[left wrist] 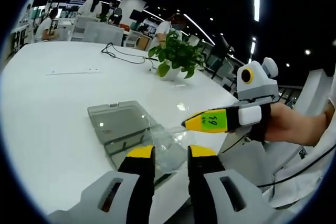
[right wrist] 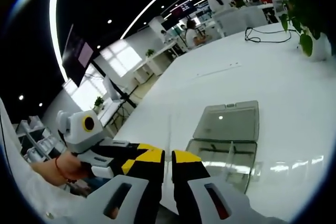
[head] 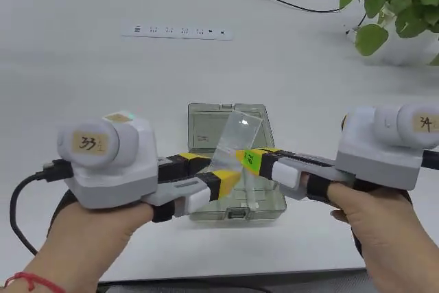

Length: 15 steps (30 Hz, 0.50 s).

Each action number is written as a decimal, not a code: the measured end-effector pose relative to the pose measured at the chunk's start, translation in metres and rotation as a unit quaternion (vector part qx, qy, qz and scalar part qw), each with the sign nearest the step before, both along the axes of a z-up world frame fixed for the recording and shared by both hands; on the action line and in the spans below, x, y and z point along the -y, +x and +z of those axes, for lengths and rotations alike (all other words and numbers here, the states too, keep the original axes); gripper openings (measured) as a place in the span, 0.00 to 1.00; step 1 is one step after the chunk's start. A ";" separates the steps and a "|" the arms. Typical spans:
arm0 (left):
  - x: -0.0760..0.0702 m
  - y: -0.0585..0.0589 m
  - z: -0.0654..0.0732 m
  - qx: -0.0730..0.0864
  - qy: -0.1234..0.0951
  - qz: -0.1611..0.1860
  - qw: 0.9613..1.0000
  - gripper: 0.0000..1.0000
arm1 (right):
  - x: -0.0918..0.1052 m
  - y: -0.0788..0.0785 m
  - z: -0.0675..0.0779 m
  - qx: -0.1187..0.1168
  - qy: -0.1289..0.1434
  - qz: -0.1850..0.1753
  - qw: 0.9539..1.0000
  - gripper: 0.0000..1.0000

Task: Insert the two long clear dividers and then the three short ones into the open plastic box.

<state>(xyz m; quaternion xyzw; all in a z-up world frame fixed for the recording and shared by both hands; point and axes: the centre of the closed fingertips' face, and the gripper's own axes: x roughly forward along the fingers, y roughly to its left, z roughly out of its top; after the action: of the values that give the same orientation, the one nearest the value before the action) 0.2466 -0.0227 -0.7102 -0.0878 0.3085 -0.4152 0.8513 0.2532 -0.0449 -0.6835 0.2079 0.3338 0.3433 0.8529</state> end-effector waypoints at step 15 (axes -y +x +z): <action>0.004 -0.007 0.003 0.006 -0.025 -0.022 0.999 0.34 | 0.001 0.008 0.003 -0.001 -0.019 -0.005 1.000 0.06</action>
<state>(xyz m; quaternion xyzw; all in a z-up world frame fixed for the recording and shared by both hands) 0.2399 -0.0272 -0.7077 -0.0994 0.2946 -0.4420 0.8414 0.2607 -0.0454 -0.6801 0.1933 0.3399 0.3326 0.8582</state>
